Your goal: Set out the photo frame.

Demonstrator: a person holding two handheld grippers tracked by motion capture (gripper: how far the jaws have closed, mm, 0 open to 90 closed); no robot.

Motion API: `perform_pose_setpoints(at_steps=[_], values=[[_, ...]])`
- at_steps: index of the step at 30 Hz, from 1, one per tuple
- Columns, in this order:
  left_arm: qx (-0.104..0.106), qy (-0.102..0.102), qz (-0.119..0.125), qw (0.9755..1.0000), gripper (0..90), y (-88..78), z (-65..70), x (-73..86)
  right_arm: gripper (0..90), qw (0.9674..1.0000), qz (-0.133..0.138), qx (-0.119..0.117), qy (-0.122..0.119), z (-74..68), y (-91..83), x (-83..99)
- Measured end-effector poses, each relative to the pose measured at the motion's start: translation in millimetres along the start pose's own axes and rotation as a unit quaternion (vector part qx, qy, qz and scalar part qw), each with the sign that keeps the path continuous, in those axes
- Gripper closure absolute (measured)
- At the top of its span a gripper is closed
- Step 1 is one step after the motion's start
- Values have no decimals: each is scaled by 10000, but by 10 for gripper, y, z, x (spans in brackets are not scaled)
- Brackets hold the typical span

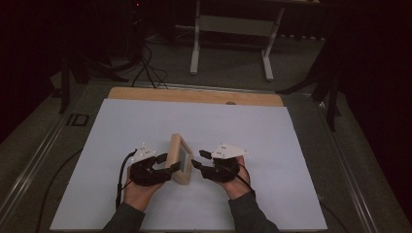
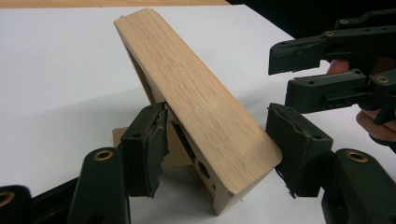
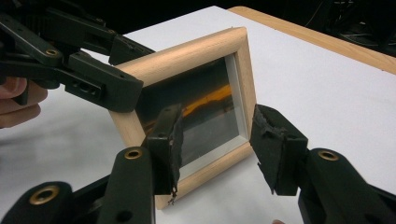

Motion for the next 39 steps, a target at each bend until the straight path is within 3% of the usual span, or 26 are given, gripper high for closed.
perform_pose_setpoints(at_steps=[15, 21, 39], values=[[162, -250, -73, 9995, 510, 1, -3, -7, 532, 9999, 94, 87, 32, 68, -66, -55], [297, -177, -74, 9994, 586, 17, 59, -5, 537, 9998, 149, 126, 41, 95, -101, -87], [307, 114, -81, 9994, 592, 38, 171, 4, 628, 9984, 444, 355, 61, 263, -302, -243]])
Point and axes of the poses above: each handheld gripper's, and its own axes: y roughly forward along the jaws, x roughly out of its underside, z roughly to its right, the point moved 10 cm from there along y, roughly forward along the jaws, and after that the axes turned 7 degrees about z, right-handed, at the moved point
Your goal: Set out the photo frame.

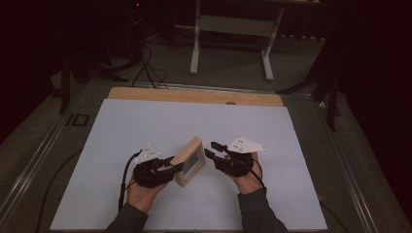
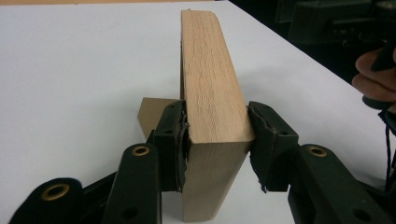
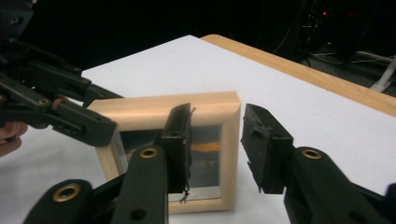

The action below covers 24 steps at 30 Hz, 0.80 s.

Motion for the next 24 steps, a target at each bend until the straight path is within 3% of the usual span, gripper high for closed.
perform_pose_setpoints(at_steps=[9, 17, 24], values=[[72, 212, -15, 9997, 594, 21, 72, 16, 718, 9999, 8, 95, -43, 20, -21, -17], [146, 581, -71, 9982, 595, 52, 175, 42, 869, 9995, 142, 260, -144, 37, -35, -48], [156, 596, -51, 9981, 594, 69, 206, 46, 890, 9993, 210, 316, -65, 46, -40, -63]])
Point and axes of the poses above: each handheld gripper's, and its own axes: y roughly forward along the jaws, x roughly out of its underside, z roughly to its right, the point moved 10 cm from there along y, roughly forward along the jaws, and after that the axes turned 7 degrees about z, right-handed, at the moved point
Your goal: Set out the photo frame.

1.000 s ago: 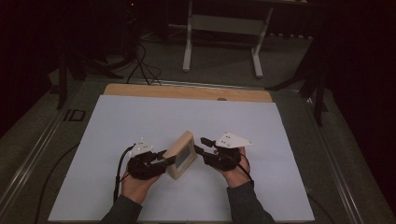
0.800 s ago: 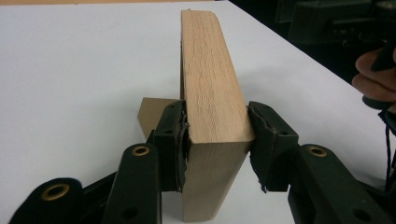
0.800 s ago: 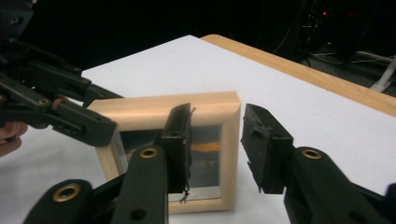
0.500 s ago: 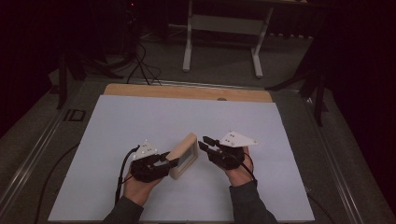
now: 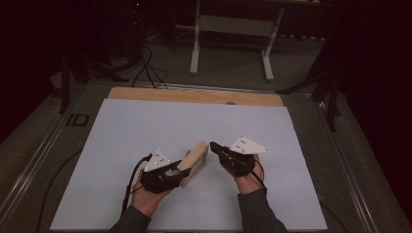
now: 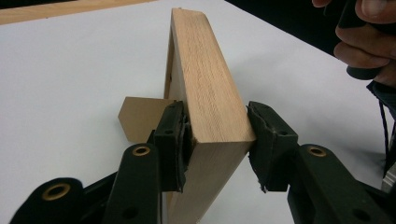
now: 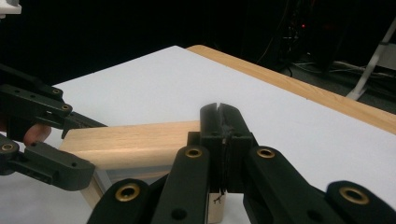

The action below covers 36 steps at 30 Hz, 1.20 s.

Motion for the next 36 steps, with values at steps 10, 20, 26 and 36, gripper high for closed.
perform_pose_setpoints(at_steps=[10, 20, 26, 36], values=[[63, 51, 2, 10000, 594, 22, 59, 4, 893, 10000, -23, 22, 22, 0, 21, 26], [238, 307, -22, 9992, 593, 62, 213, 17, 894, 10000, -51, 29, 16, 9, 32, 53], [331, 420, -49, 9986, 593, 73, 278, 24, 894, 9999, -95, 43, 28, 27, 46, 92], [429, 552, -60, 9975, 591, 77, 310, 35, 895, 9997, -221, 3, 77, 39, 91, 178]])
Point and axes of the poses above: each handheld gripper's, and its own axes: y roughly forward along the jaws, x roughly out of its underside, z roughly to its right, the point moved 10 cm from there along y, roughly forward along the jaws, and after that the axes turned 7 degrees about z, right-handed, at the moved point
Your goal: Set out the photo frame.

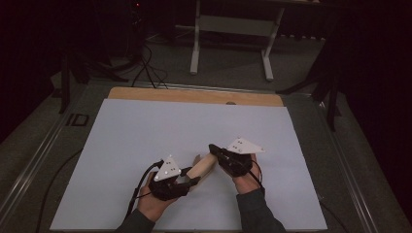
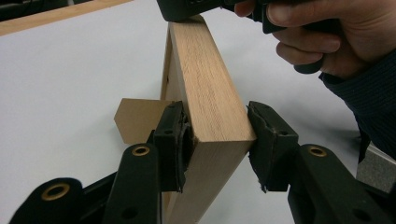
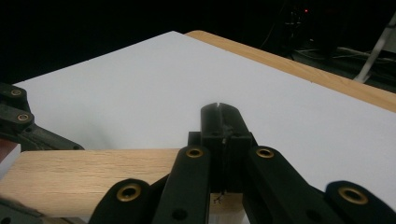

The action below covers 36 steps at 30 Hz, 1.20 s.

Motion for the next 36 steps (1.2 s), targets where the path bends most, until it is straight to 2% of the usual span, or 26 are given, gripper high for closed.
perform_pose_setpoints(at_steps=[9, 16, 21, 29, 31, 34, 36], values=[[-44, -63, -56, 10000, 562, 20, -7, 34, 896, 10000, -25, 24, -92, -2, -5, 0], [-407, 62, -99, 9991, 550, -22, -128, 46, 897, 9999, -76, 57, -60, 13, -13, 1], [-669, -27, -156, 9976, 533, -20, -236, 87, 898, 9999, -110, 87, -18, 24, -21, 1], [-885, -93, -206, 9958, 530, -19, -336, 108, 898, 9998, -155, 129, 7, 34, -29, 0], [-1015, -171, -259, 9944, 541, -17, -387, 128, 898, 9998, -162, 141, 11, 37, -30, -1], [-1014, -383, -216, 9939, 545, -15, -425, 134, 898, 9997, -167, 159, 40, 44, -31, 1], [-1058, -399, -215, 9934, 550, -13, -438, 131, 898, 9997, -174, 178, 66, 45, -31, 1]])
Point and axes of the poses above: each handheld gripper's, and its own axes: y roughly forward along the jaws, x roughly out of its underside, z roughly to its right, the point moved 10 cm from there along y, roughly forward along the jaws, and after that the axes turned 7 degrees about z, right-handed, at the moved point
